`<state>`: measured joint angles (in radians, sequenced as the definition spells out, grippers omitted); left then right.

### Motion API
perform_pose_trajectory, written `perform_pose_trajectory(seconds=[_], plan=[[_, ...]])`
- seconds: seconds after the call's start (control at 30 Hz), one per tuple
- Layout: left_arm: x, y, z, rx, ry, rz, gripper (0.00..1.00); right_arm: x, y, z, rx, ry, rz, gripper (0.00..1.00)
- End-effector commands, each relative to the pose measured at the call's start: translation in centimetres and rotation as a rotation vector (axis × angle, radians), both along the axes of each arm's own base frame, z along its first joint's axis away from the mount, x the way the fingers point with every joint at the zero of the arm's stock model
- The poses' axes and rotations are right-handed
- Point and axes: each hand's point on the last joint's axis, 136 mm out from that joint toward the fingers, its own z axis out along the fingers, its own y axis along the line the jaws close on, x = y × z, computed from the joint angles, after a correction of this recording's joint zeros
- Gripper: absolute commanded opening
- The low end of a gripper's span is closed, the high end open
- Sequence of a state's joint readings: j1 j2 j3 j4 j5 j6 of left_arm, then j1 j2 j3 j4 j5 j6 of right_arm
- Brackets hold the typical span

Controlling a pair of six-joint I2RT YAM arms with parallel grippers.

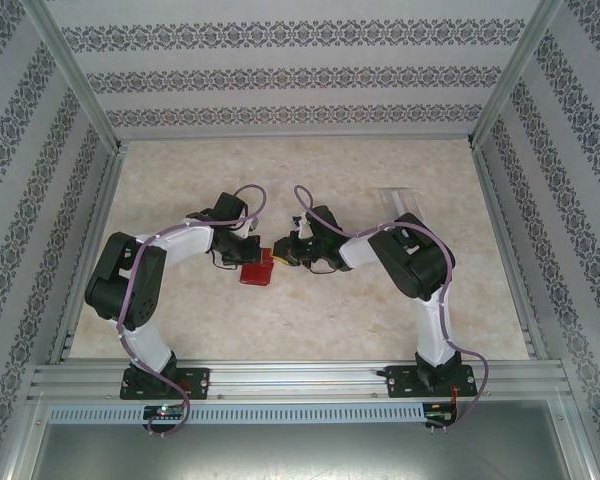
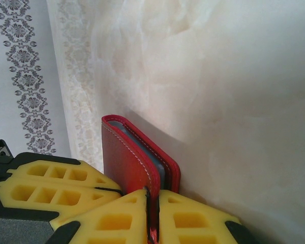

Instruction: Put the credit cards into the card holder

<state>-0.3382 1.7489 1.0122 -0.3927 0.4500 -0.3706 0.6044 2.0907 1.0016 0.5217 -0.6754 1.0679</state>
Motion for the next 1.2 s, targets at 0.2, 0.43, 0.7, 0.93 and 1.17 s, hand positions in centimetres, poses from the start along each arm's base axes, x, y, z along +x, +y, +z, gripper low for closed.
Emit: perform_pose_trajectory(seconds=[0.2,0.43,0.7,0.93,1.17], plan=[[0.0,-0.5,0.4,-0.06,0.003,0.008,0.0,0.2,0.4,0.0,0.01,0.001,0.012,0.11],[-0.5,-0.2,-0.2,-0.039,0.023,-0.004,0.0,0.3,0.5,0.2,0.013,-0.002,0.012,0.12],[-0.3,0.7,0.3,0.004,0.004,-0.003,0.0,0.2,0.3,-0.1,0.008,0.005,0.011,0.12],[-0.4,0.5,0.2,-0.024,0.017,0.002,0.0,0.2,0.4,-0.1,0.008,0.006,0.01,0.12],[-0.7,0.5,0.2,-0.03,0.012,0.002,0.0,0.1,0.3,-0.2,0.007,0.009,0.009,0.12]])
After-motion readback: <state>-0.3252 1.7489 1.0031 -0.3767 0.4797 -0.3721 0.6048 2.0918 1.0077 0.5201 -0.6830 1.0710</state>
